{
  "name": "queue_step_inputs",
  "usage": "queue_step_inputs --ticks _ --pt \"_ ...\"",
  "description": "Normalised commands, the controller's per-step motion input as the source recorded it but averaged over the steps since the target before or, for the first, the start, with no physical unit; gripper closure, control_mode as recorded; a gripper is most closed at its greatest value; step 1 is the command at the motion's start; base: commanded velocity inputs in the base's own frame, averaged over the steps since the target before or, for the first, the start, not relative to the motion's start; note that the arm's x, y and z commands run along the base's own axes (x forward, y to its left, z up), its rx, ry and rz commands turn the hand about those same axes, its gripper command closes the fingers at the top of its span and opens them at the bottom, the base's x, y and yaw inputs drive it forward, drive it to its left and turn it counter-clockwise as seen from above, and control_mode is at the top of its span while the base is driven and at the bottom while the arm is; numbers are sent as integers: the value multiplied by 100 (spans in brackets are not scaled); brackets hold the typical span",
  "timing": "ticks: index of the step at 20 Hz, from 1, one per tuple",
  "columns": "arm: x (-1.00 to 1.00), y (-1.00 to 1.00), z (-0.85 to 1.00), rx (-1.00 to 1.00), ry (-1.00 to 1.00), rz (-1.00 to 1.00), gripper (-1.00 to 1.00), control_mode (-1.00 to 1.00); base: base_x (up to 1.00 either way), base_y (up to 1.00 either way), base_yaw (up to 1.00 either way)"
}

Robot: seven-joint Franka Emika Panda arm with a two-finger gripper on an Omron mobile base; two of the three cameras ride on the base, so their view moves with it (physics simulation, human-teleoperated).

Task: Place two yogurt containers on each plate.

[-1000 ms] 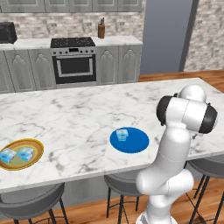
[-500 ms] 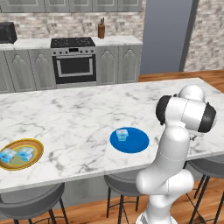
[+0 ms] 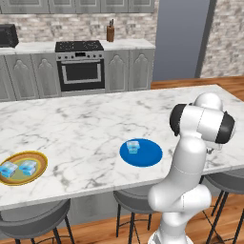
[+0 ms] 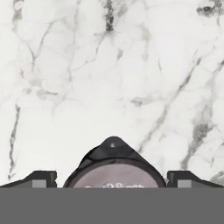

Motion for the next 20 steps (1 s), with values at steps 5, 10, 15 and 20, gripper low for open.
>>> queue_step_inputs --ticks 5,10,15,20 --pt "0 0 -6 0 0 0 -100 -100 0 0 0" --pt "-1 1 -2 0 0 0 -100 -100 0 0 0" --pt "0 4 -2 0 0 0 -100 -100 0 0 0" --pt "0 11 -9 0 0 0 -100 -100 0 0 0"
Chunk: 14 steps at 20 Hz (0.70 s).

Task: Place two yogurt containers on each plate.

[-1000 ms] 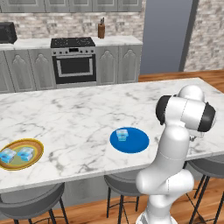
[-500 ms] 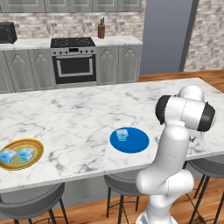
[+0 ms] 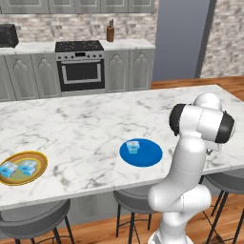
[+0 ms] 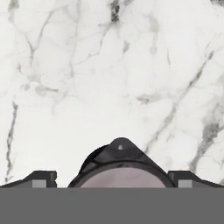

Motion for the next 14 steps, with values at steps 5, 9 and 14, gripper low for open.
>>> queue_step_inputs --ticks 5,9,14 --pt "0 9 -13 0 0 0 100 -100 0 0 0" --pt "0 0 -7 0 0 0 100 -100 0 0 0" --pt "-8 2 14 0 -10 0 100 -100 0 0 0"
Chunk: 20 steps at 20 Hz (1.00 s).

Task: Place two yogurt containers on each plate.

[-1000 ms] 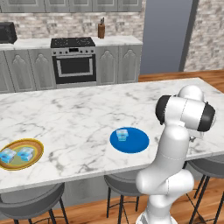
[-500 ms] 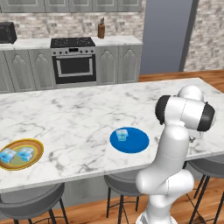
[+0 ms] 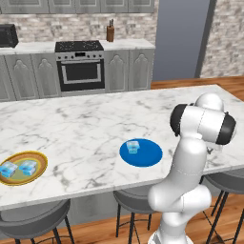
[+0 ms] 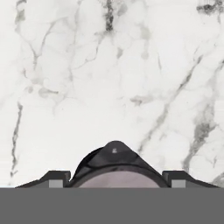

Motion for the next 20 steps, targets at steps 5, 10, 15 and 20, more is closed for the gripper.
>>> queue_step_inputs --ticks 5,10,15,20 --pt "-3 41 51 0 -6 0 100 -100 0 0 0" --pt "2 78 30 -2 1 0 100 -100 0 0 0" --pt "8 85 24 0 3 0 100 -100 0 0 0" --pt "3 81 4 0 0 0 100 -100 0 0 0"
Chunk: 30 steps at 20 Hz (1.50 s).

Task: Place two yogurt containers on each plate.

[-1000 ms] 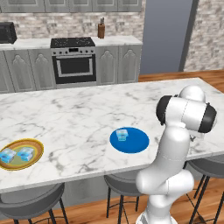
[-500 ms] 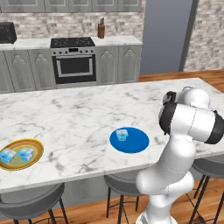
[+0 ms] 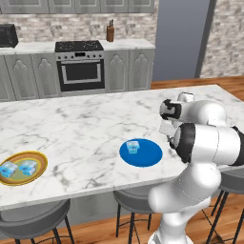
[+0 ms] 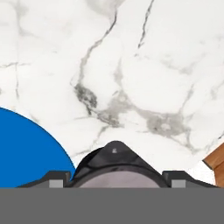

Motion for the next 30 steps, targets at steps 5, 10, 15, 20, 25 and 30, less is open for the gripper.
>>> queue_step_inputs --ticks 5,10,15,20,25,30 --pt "3 78 0 0 0 0 100 -100 0 0 0" --pt "6 62 0 0 0 0 100 -100 0 0 0" --pt "5 16 -3 0 0 0 100 -100 0 0 0" --pt "7 16 -14 0 0 0 100 -100 0 0 0" --pt "7 17 -18 0 0 0 100 -100 0 0 0" --pt "7 5 -17 0 0 0 100 -100 0 0 0"
